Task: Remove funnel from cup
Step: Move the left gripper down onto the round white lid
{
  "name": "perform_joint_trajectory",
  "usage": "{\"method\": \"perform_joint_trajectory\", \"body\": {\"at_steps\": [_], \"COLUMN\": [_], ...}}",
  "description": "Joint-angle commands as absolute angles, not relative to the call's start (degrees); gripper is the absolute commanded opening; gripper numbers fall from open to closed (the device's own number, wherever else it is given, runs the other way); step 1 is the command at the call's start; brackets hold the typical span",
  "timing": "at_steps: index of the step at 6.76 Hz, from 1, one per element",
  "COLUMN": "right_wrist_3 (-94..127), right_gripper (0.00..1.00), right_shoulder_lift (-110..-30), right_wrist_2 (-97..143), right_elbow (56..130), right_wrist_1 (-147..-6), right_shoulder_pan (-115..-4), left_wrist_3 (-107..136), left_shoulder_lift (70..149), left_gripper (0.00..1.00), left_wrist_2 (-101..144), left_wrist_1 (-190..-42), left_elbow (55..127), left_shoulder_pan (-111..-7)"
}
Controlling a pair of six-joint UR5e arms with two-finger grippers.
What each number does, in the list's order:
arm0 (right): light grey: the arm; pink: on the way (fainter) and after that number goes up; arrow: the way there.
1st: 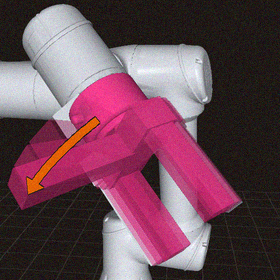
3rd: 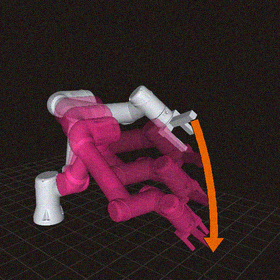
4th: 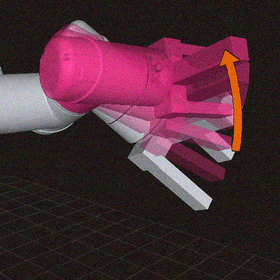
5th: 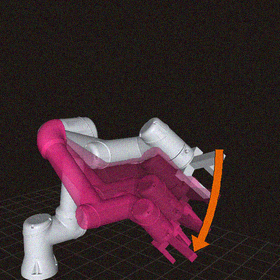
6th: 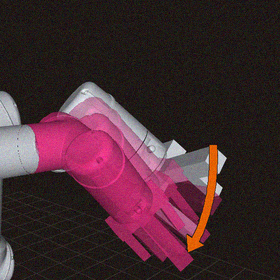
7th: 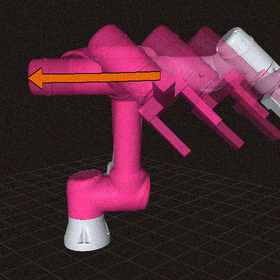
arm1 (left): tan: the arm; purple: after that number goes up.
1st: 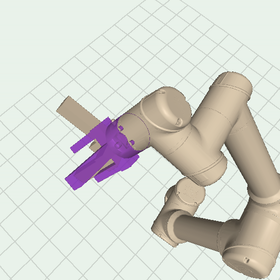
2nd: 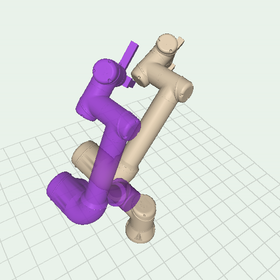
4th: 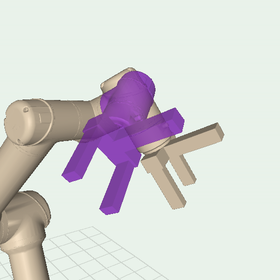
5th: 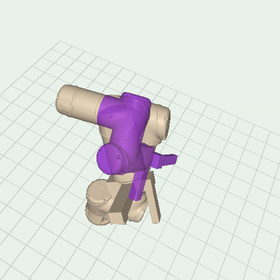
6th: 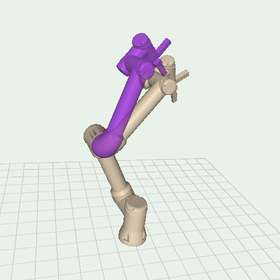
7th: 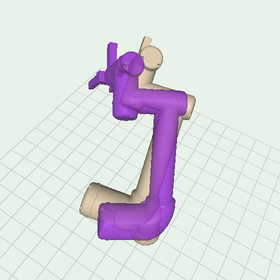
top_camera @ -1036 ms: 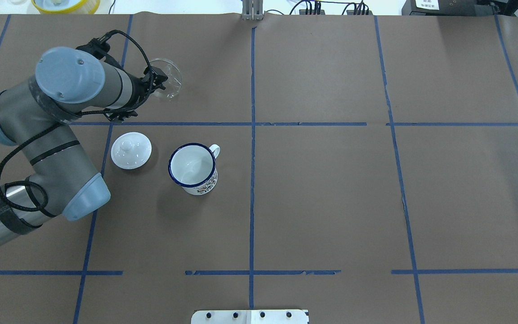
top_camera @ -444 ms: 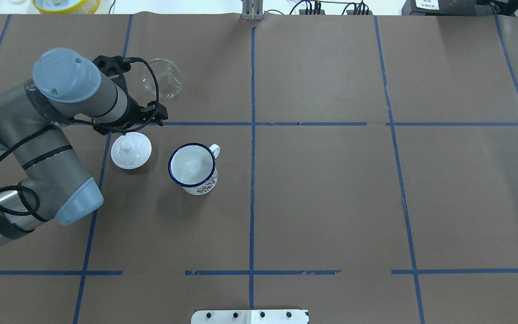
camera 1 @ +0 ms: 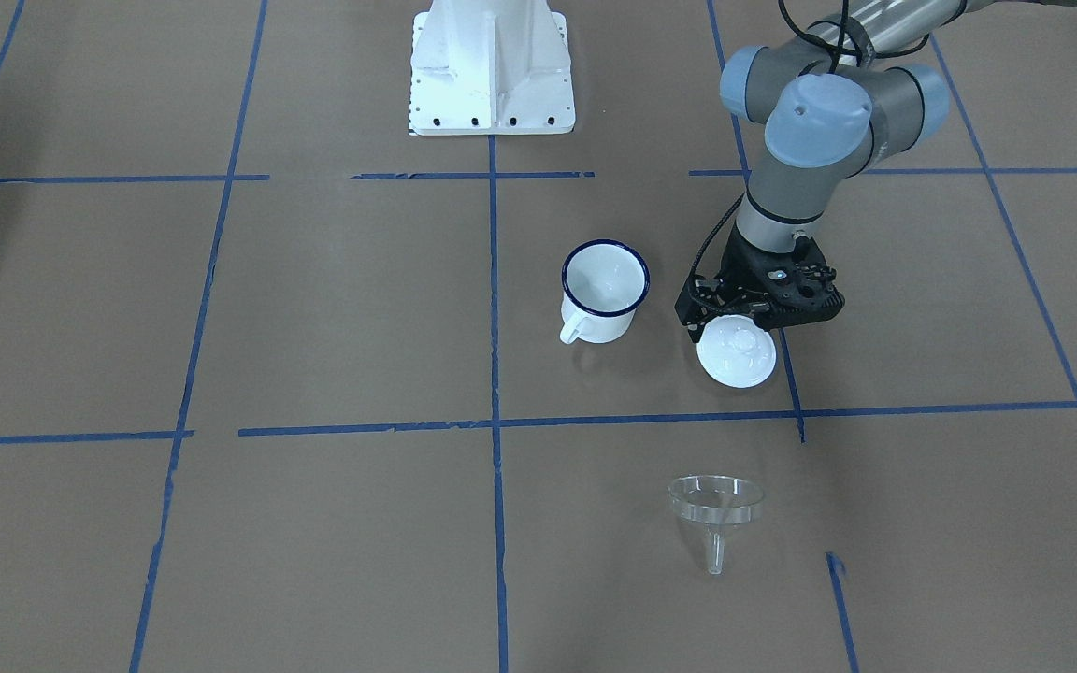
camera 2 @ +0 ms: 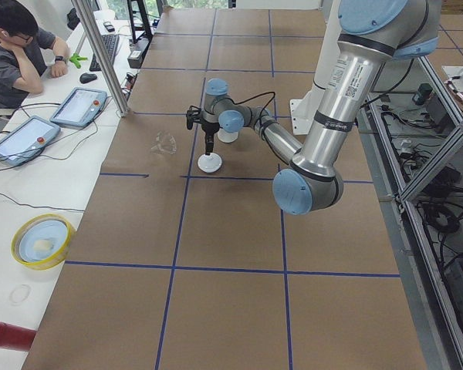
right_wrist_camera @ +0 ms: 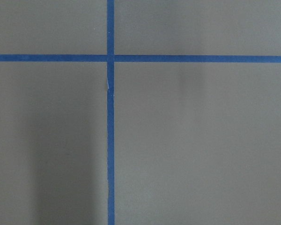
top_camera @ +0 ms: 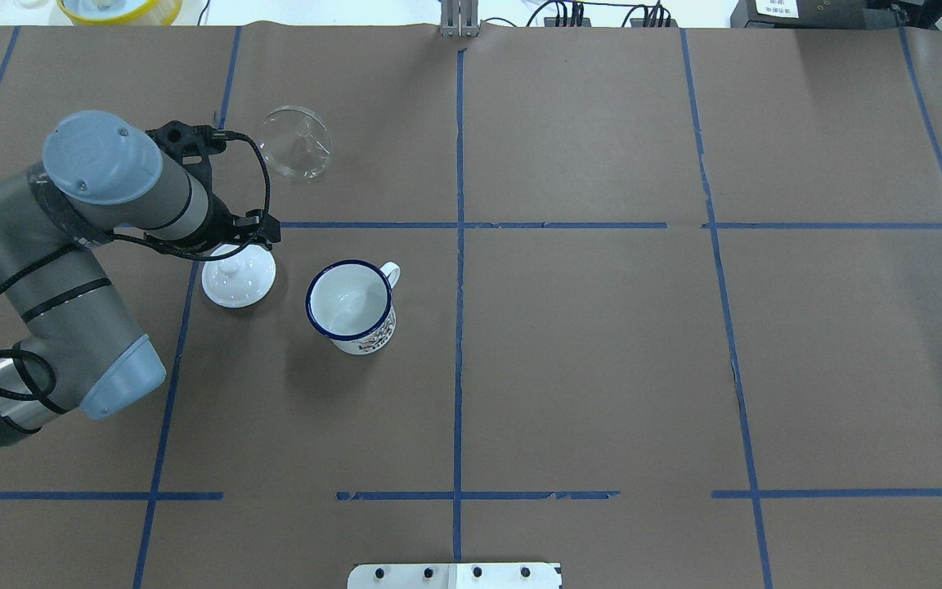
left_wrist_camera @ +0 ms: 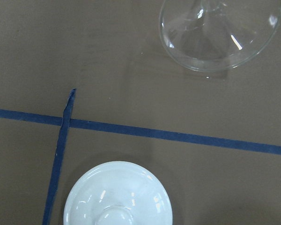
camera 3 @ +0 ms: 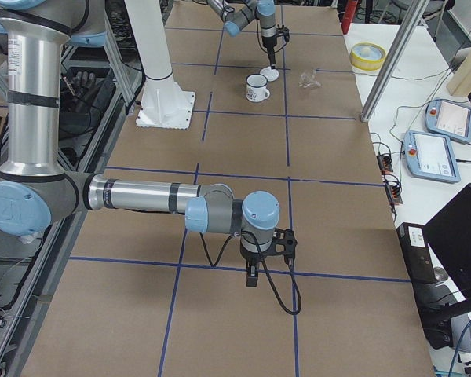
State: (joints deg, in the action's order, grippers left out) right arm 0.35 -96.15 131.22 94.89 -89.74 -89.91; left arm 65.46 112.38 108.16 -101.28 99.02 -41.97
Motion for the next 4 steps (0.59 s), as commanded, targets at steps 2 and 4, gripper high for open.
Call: {"method": "perform_joint_trajectory", "body": {"at_steps": [2,4], "right_wrist_3": [0.35,0.35], "right_gripper": [1.0,1.0], "right_shoulder_lift": [-96.15,-96.15], "right_wrist_2": [131.22,131.22], "right_elbow": [94.92,94.92], "right_wrist_1": [-89.74,-89.74], "right_shoulder_pan": [-89.91,-89.91], "left_wrist_3": [62.23,62.23], "left_shoulder_lift": [111.71,111.8], "left_gripper": [1.0,0.74], "left_wrist_2": [109.69,109.77], "left_wrist_1": [-102.83,-102.83], "left_elbow": [96.16,96.15], "left_shoulder_pan": [-42.01,-42.01]}}
